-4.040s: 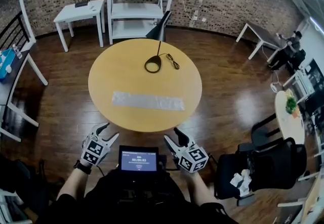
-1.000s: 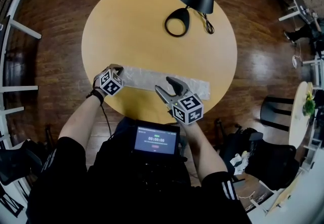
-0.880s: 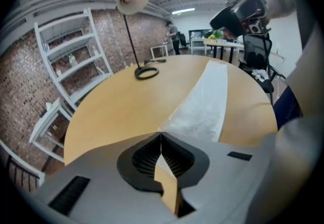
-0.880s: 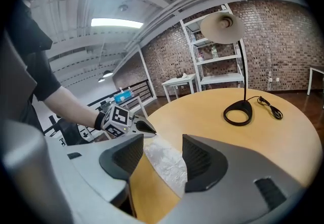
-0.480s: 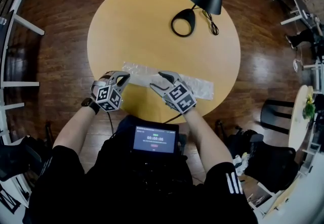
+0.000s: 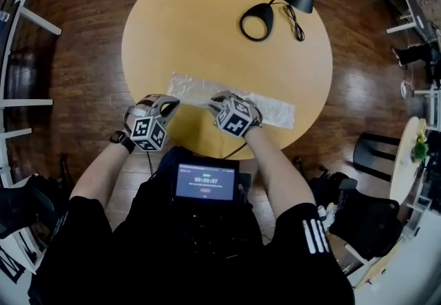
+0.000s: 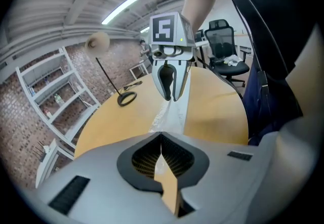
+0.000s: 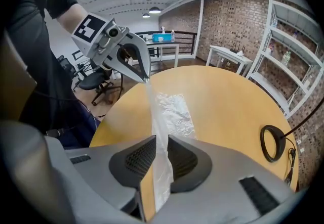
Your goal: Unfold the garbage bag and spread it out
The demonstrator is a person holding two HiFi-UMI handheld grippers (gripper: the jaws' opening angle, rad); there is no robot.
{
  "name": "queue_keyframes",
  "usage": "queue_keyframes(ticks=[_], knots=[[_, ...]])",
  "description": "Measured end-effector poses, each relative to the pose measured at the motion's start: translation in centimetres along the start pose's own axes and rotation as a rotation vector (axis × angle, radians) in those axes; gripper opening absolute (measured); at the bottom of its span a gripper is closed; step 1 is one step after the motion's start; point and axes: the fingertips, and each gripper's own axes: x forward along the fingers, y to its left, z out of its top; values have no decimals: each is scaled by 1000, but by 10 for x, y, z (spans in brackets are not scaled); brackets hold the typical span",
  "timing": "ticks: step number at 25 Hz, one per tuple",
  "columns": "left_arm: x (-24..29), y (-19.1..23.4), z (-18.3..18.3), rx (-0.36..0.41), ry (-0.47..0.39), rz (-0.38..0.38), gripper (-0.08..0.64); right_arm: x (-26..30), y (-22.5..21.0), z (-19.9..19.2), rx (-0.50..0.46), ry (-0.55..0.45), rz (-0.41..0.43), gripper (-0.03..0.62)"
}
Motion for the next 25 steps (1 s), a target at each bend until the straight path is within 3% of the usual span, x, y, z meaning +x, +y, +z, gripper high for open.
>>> queue_keyframes(ticks=[4,7,11,14,17,20,23,25], knots=[[-2,4,-4,-17,9,2,0,5,6,-1,34,-11,34,15],[-2,10,1,-53,-7,-6,0,-3,5,4,30,-26,24,11],[-10,26,4,-235,-65,-37,43,-8,13,4,29,-45,26,11],[-17,39,-4,-312,-87,-53,86,-11,22,7,21,-66,24,11],[-31,64,9,-324,-122,-50,114,-12,34,16,3,-93,21,11],[-39,75,27,-315,-150,-101,129,-14,43,22,-17,-104,8,11],[-45,72,25,-291,-112,-206,129,-14,48,21,-22,-96,-2,11],[-52,79,12,-290,-71,-210,129,-13,52,19,-17,-90,0,11]])
